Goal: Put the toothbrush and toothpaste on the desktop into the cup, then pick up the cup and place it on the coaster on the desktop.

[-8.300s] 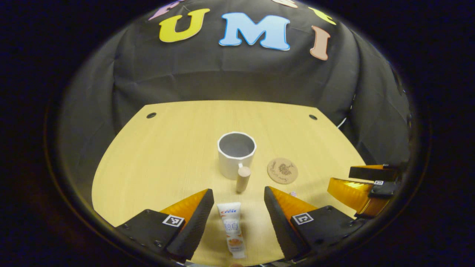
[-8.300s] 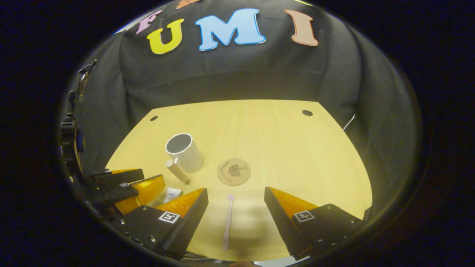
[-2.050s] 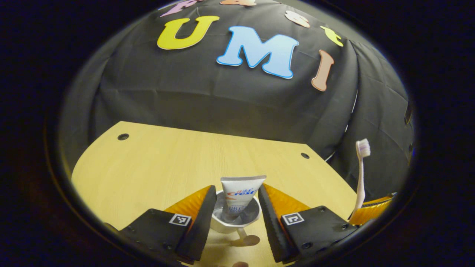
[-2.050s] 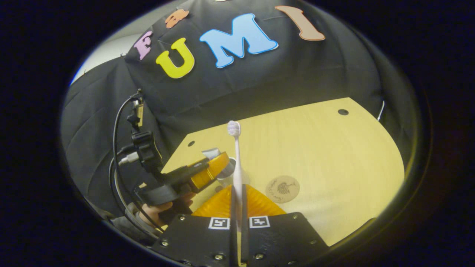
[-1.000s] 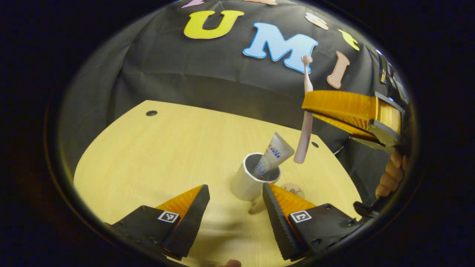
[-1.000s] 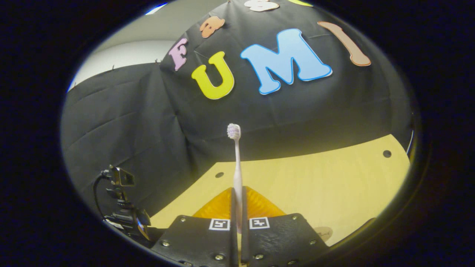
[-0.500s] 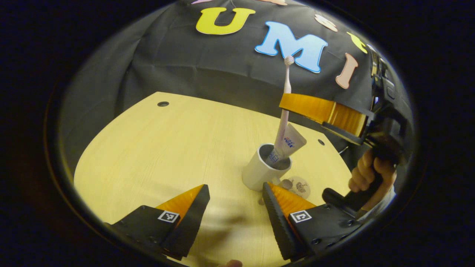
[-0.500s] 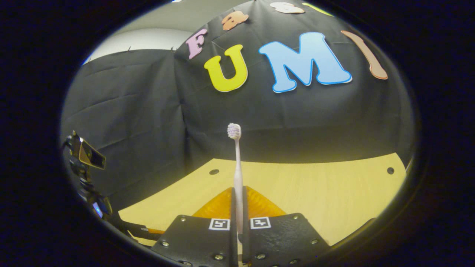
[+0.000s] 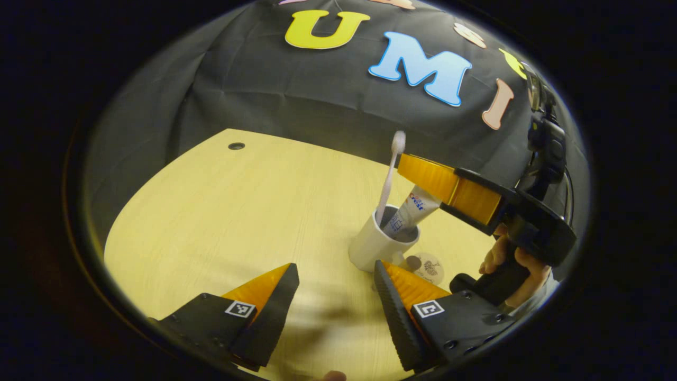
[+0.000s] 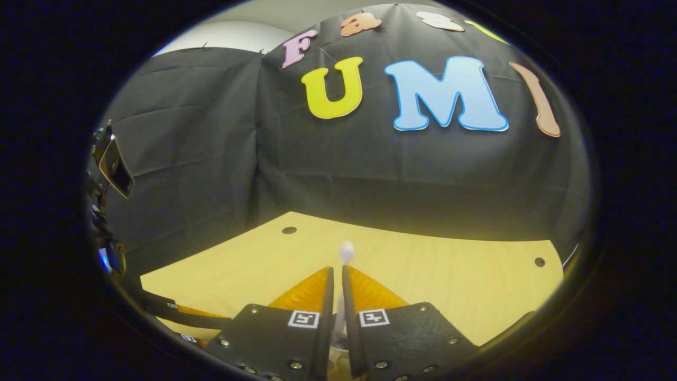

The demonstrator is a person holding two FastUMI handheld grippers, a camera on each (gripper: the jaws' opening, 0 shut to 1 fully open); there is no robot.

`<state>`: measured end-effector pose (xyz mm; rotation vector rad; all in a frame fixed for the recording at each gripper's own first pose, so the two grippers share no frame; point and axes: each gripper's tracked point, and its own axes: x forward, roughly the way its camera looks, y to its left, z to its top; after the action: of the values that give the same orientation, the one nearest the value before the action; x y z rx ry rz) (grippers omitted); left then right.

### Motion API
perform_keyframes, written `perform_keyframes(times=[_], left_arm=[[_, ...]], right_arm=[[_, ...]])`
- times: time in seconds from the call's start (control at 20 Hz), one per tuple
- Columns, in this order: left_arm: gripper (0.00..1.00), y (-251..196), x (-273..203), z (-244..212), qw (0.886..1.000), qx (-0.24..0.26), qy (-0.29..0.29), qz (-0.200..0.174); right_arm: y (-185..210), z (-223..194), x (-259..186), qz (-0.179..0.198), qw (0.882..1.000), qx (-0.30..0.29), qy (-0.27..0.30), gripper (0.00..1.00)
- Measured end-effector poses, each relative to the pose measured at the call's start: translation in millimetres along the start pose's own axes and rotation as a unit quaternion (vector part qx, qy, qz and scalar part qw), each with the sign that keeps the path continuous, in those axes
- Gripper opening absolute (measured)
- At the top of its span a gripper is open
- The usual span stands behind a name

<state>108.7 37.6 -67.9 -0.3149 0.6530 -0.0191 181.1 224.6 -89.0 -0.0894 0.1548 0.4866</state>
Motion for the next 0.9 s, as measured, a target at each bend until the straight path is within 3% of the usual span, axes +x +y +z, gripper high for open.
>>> perform_keyframes(times=[0.05, 0.1, 0.2, 0.4, 0.45, 0.5, 0.65, 0.7, 0.75, 0.8, 0.9], left_arm=[[0.87, -2, 0, 1, 1.000, 0.001, 0.000, -0.001], [0.87, -3, -1, 0, 1.000, 0.002, 0.000, -0.001], [0.87, -3, 0, 0, 1.000, 0.006, -0.002, -0.003], [0.87, -16, -2, 1, 1.000, 0.013, 0.000, -0.011], [0.87, -21, -1, 2, 1.000, 0.013, 0.001, -0.014], [0.87, -24, -4, 1, 1.000, 0.014, 0.000, -0.017], [0.91, -38, -2, 4, 0.999, 0.021, 0.000, -0.025], [0.93, -44, -1, 2, 0.999, 0.024, 0.001, -0.028], [0.93, -49, 0, 2, 0.999, 0.026, 0.001, -0.032], [0.93, -55, -2, 1, 0.999, 0.027, 0.002, -0.035], [0.93, -67, 1, -1, 0.999, 0.030, 0.006, -0.040]], right_arm=[[0, -1, -4, 0.002, 1.000, 0.000, 0.001, 0.16], [0, -1, -6, 0.001, 1.000, 0.001, 0.003, 0.31], [-1, 3, -11, -0.004, 1.000, 0.005, -0.001, 0.36], [-10, 21, -22, -0.022, 0.999, 0.014, -0.022, 0.36], [-11, 24, -31, -0.025, 0.999, 0.019, -0.025, 0.41], [-15, 28, -33, -0.030, 0.999, 0.025, -0.026, 0.59], [-27, 38, -50, -0.047, 0.998, 0.035, -0.035, 0.58], [-34, 41, -57, -0.056, 0.997, 0.034, -0.038, 0.72], [-40, 43, -62, -0.065, 0.997, 0.032, -0.041, 0.75], [-48, 45, -69, -0.078, 0.996, 0.028, -0.043, 0.85], [-62, 47, -82, -0.100, 0.994, 0.025, -0.044, 0.88]])
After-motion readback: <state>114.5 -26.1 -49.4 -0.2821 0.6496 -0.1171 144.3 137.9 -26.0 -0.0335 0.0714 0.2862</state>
